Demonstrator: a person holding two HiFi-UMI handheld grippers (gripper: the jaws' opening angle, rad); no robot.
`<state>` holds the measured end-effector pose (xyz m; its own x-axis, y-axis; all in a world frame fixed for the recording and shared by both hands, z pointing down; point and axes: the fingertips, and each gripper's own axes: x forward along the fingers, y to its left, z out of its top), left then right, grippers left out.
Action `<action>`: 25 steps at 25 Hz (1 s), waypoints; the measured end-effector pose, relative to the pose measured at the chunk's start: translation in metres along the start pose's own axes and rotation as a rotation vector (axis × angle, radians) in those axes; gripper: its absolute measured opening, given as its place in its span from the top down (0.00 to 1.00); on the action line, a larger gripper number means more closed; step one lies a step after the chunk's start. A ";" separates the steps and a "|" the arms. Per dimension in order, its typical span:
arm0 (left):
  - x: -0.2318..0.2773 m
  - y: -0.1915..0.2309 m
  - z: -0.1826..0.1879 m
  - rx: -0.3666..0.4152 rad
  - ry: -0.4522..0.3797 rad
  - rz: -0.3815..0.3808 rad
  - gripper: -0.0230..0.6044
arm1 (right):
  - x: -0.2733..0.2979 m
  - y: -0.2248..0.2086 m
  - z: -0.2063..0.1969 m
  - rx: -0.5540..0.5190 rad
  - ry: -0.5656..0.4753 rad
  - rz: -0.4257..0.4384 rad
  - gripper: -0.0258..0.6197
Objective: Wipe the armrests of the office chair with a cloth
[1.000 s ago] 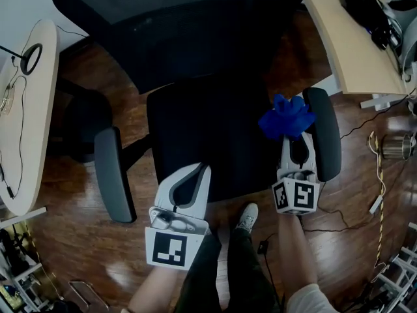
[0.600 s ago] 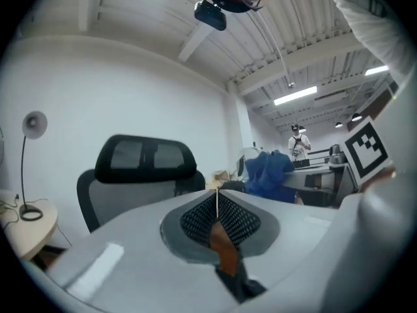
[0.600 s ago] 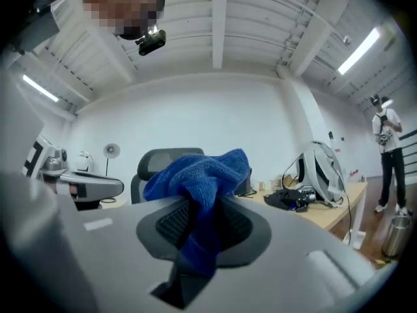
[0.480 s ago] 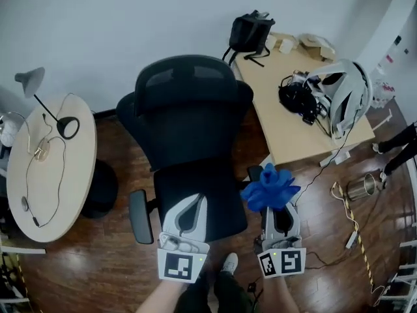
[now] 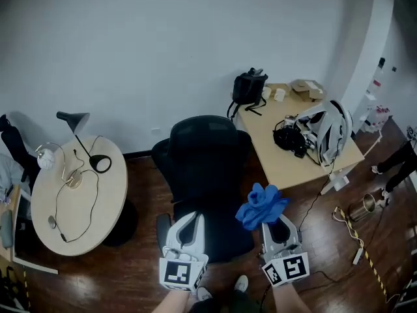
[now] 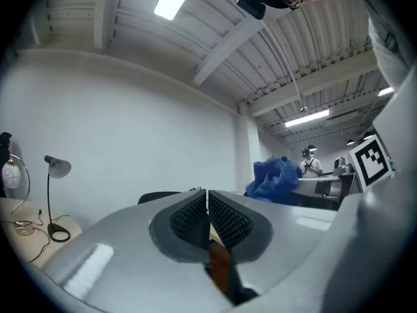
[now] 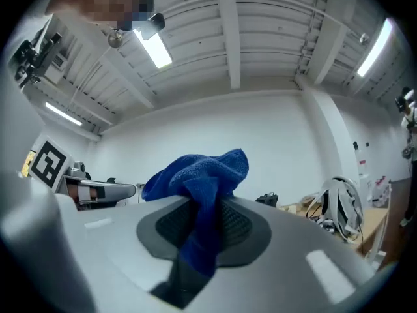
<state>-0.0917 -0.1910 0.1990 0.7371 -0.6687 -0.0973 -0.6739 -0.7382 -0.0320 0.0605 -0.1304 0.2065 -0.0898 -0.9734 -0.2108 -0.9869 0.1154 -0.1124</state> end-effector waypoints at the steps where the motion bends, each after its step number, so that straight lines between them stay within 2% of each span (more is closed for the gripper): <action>1: -0.004 0.002 0.005 0.009 -0.023 0.004 0.96 | -0.002 0.004 0.003 0.009 -0.001 0.002 0.84; 6: -0.041 -0.002 0.019 -0.017 0.070 0.012 0.96 | -0.025 0.030 0.029 0.041 -0.002 0.038 0.84; 8: -0.060 -0.012 0.032 -0.031 0.140 0.017 0.96 | -0.040 0.040 0.046 0.054 0.001 0.053 0.84; 14: -0.104 -0.051 0.086 0.061 0.067 0.023 0.96 | -0.094 0.059 0.096 0.067 -0.036 0.135 0.84; 17: -0.137 -0.081 0.107 0.073 0.086 0.047 0.96 | -0.134 0.068 0.117 0.053 -0.049 0.166 0.84; 19: -0.157 -0.103 0.120 0.070 0.078 0.056 0.96 | -0.161 0.070 0.131 0.084 -0.052 0.188 0.84; 22: -0.182 -0.130 0.134 0.110 -0.037 0.059 0.96 | -0.200 0.071 0.141 0.111 -0.053 0.207 0.84; 25: -0.207 -0.164 0.142 0.123 -0.044 0.072 0.96 | -0.240 0.065 0.151 0.149 -0.049 0.213 0.84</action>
<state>-0.1407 0.0808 0.0834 0.6855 -0.7130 -0.1476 -0.7281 -0.6701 -0.1446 0.0377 0.1408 0.1036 -0.2837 -0.9136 -0.2911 -0.9154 0.3485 -0.2014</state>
